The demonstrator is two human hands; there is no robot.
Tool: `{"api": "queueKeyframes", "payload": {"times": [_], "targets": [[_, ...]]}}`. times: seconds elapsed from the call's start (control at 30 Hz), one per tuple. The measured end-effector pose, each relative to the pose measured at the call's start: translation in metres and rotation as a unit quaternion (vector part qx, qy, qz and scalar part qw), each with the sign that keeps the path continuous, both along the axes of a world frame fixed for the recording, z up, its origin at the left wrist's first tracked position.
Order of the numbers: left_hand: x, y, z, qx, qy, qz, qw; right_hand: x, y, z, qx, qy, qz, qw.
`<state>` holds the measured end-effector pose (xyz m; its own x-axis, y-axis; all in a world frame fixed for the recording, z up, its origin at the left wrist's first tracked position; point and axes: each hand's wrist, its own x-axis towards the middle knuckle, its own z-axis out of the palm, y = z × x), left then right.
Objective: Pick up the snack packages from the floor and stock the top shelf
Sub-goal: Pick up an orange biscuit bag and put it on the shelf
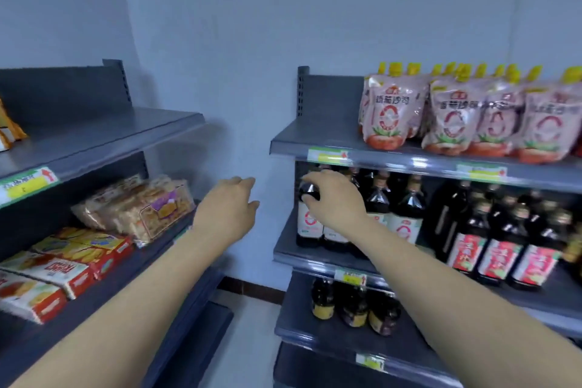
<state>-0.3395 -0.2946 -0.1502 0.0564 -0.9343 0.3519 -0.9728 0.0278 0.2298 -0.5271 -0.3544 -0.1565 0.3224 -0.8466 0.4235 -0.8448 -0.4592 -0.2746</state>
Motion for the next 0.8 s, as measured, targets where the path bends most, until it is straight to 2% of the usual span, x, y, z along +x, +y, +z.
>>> {"api": "queueKeyframes", "payload": {"times": [0.2, 0.37, 0.8], "targets": [[-0.067, 0.029, -0.028, 0.028, 0.010, -0.119, 0.993, -0.070, 0.084, -0.023, 0.019, -0.013, -0.111, 0.994], [-0.145, 0.060, -0.044, 0.044, 0.016, -0.233, 0.971, -0.146, 0.158, -0.046, 0.034, -0.013, -0.210, 0.977], [-0.395, 0.139, -0.082, 0.072, -0.023, -0.434, 0.898, -0.370, 0.318, -0.090, 0.081, -0.058, -0.447, 0.889]]}}
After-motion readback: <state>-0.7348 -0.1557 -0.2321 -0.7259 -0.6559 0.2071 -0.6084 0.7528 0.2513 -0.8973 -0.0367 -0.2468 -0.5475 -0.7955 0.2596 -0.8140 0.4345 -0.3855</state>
